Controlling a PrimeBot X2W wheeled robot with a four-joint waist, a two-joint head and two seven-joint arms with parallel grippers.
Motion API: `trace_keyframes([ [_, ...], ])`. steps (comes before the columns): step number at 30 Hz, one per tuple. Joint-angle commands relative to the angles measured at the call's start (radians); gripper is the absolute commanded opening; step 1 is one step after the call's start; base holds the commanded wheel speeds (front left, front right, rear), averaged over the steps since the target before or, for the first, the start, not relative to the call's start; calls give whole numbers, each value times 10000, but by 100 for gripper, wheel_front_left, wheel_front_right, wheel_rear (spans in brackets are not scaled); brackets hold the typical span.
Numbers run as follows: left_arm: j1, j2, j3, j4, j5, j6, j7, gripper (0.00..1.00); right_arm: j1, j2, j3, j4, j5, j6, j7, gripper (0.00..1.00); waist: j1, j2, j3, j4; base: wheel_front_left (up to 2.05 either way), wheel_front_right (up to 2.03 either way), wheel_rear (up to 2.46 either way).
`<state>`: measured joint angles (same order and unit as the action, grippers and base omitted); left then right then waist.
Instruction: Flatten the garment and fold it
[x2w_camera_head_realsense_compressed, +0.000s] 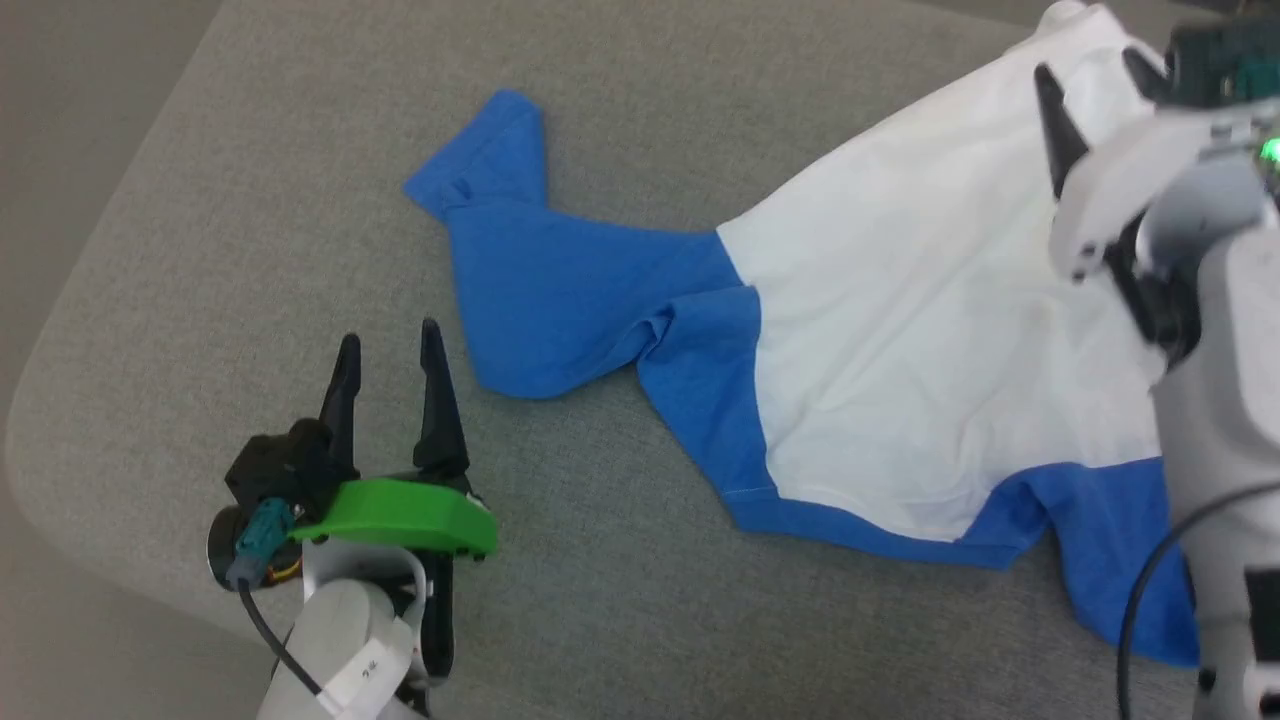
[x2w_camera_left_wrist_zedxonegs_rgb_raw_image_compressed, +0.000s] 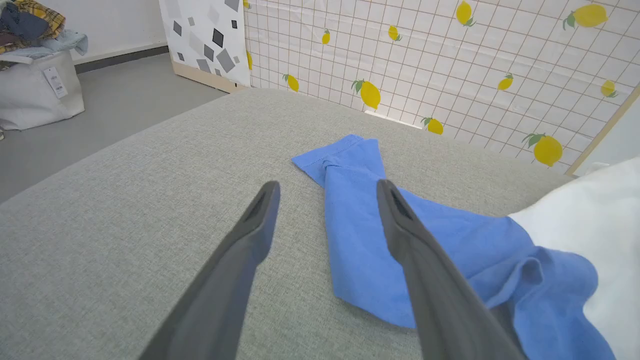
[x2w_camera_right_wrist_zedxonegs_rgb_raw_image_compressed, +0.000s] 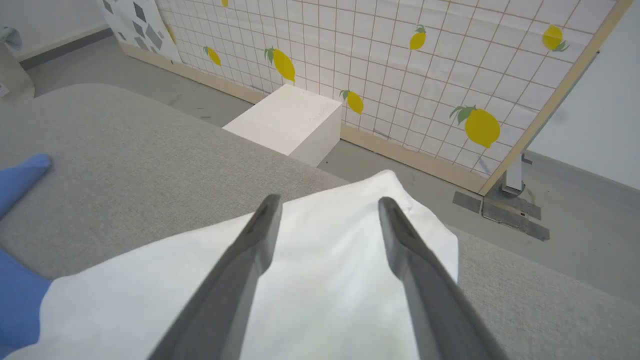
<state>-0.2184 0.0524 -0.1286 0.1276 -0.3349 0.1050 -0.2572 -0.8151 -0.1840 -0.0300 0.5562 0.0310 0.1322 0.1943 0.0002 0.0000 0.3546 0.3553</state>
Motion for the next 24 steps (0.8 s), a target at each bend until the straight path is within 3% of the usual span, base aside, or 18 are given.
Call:
trace_keyframes([
  [1,283,-22,96,152,220,-170,-45,100,1040,53,96,-727,426,-15,-568,100,-2,0,-963,-722,0,0,0],
  [11,930,-22,-124,1006,638,-717,-45,100,5702,921,-428,-4750,869,-15,-1565,100,-2,0,-2172,-1747,0,0,0],
  [18,694,-22,-865,1945,445,-1022,506,100,7696,1324,-807,-6209,1154,-15,-1517,100,-2,0,-2370,-2360,0,0,0],
  [24,-195,4,-821,2943,132,-543,2118,100,8455,1334,-604,-6530,1976,-15,-1492,100,-2,0,-2225,-3035,0,0,0],
])
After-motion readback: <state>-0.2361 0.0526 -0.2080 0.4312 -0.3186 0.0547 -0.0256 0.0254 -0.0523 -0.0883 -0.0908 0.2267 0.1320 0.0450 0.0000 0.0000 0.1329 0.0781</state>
